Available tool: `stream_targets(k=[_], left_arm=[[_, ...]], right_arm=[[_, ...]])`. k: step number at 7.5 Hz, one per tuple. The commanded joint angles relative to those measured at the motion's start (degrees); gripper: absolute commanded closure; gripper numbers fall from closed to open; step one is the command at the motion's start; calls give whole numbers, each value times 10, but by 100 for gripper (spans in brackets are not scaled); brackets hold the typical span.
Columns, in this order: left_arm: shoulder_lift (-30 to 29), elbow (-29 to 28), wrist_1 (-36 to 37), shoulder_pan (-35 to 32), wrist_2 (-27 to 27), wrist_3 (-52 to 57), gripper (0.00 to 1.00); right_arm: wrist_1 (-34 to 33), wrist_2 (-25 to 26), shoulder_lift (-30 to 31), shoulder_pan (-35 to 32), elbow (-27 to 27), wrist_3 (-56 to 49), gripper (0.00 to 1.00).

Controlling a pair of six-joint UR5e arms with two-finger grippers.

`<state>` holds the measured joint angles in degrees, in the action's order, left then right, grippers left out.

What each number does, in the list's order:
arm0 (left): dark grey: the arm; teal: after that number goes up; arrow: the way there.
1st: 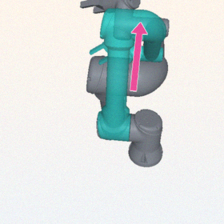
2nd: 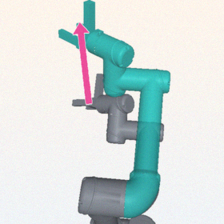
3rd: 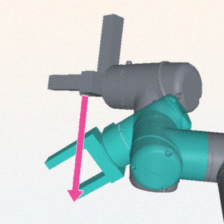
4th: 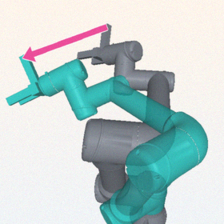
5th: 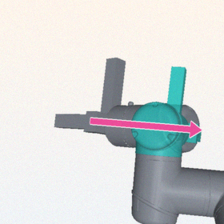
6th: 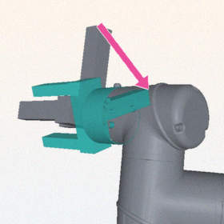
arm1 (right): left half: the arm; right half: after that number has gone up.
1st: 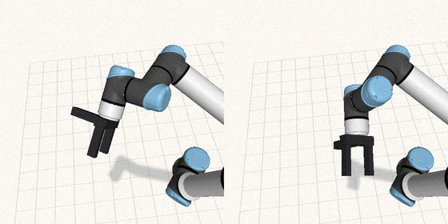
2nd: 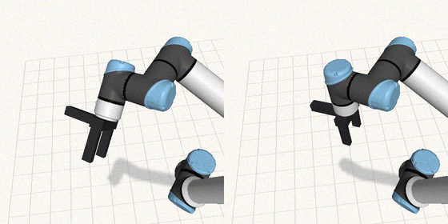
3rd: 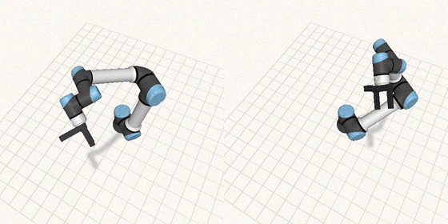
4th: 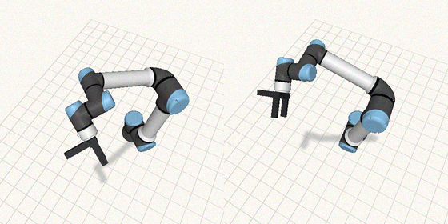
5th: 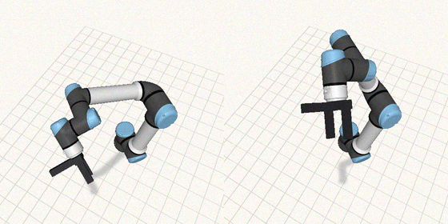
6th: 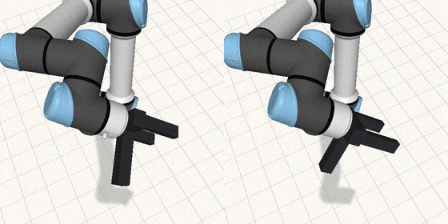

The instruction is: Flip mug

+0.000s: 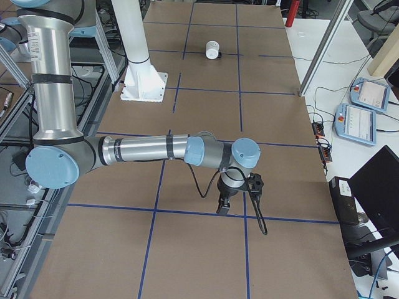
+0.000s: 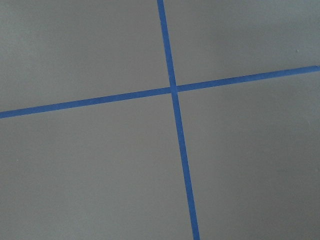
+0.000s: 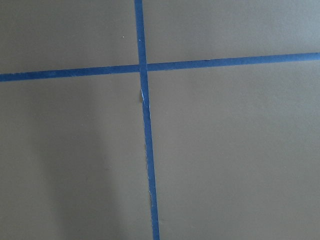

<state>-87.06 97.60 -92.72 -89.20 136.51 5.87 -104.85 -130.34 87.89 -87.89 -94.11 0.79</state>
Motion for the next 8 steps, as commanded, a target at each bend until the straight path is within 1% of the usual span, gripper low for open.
stream_targets(k=[1, 2, 3, 4, 5, 7, 8], left_arm=[[-13, 21, -33, 85, 2, -105, 0], [-15, 30, -111, 143, -1, -236, 0], [-11, 31, -207, 204, -5, -400, 0], [1, 31, -306, 252, -43, -511, 0], [21, 31, -411, 295, -67, -604, 0], [22, 24, -602, 353, -74, -779, 0], [22, 23, -651, 392, -138, -843, 0]], right_arm=[[0, 0, 0, 0, 0, 0, 0], [0, 0, 1, 0, 0, 0, 0], [0, 0, 0, 0, 0, 0, 0], [0, 0, 0, 0, 0, 0, 0], [0, 0, 0, 0, 0, 0, 0], [0, 0, 0, 0, 0, 0, 0], [0, 0, 0, 0, 0, 0, 0]])
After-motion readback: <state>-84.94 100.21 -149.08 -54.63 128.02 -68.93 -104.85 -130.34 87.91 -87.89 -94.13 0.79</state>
